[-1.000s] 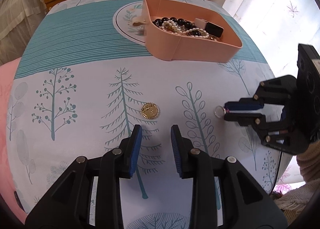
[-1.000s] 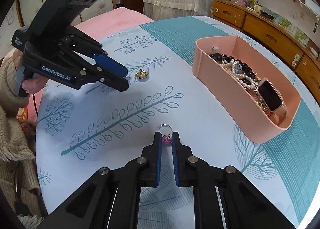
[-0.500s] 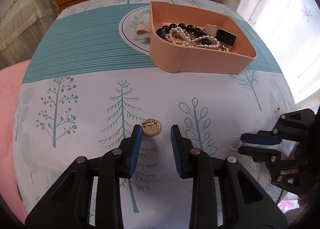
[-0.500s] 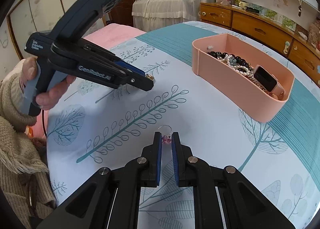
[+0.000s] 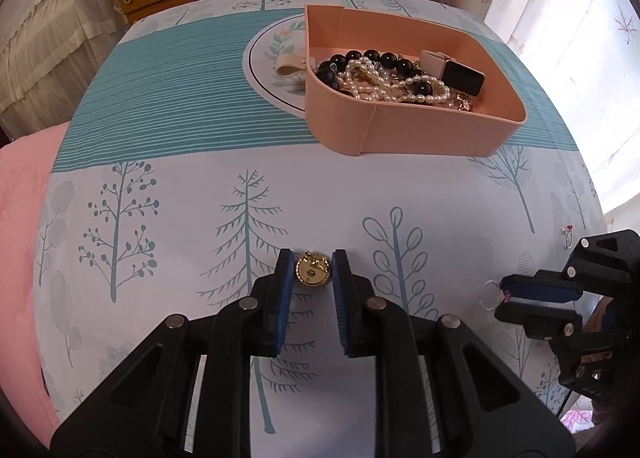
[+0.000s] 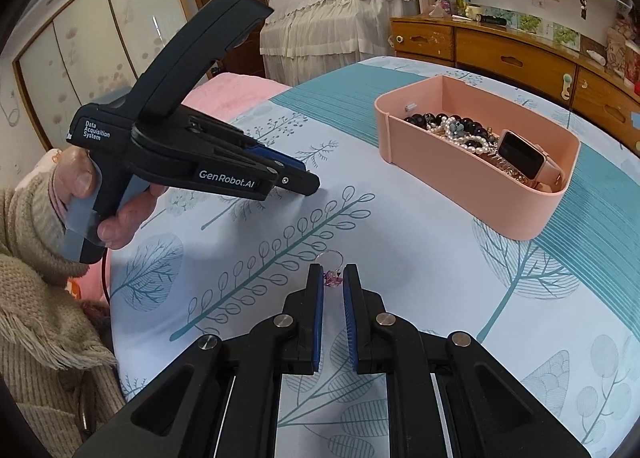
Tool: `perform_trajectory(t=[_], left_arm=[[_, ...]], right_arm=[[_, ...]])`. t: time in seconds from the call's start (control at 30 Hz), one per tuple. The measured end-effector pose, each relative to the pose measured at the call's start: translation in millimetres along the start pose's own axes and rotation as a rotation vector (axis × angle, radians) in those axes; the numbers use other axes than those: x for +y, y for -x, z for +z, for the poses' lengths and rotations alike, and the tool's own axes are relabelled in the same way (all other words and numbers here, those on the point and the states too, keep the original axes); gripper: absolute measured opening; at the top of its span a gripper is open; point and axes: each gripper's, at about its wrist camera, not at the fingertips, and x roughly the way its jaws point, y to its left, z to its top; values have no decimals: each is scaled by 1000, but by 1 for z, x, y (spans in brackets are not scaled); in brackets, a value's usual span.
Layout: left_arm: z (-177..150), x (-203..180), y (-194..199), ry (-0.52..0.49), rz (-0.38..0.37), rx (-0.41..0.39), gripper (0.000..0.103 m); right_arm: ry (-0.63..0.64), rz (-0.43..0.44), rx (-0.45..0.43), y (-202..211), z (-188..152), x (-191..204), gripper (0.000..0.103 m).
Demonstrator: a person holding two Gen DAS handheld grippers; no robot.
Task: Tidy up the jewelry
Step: 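Carry the ring and gold brooch over the pink box and open both tools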
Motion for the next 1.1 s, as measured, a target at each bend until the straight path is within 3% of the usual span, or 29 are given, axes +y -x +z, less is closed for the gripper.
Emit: perform_trajectory(t=[0.13, 0.3, 0.63, 0.73, 0.87, 1.1], left_arm=[[-4, -2, 7, -6, -12, 3, 16], [2, -11, 38, -48, -18, -53, 16], [83, -14, 114, -63, -42, -255, 16], [113, -10, 107, -25, -64, -257, 17], [148, -4, 72, 33, -84, -219, 17], [177, 0, 0, 85, -81, -142, 17]], right_arm=[[-20, -4, -30, 8, 3, -2, 10], [-64, -33, -95, 28, 16, -4, 10], [-266, -175, -270, 89, 100, -37, 10], [-332, -231, -277, 90, 128, -52, 10], [-429, -240, -237, 66, 157, -80, 10], [-586, -235, -168, -2, 163, -128, 10]])
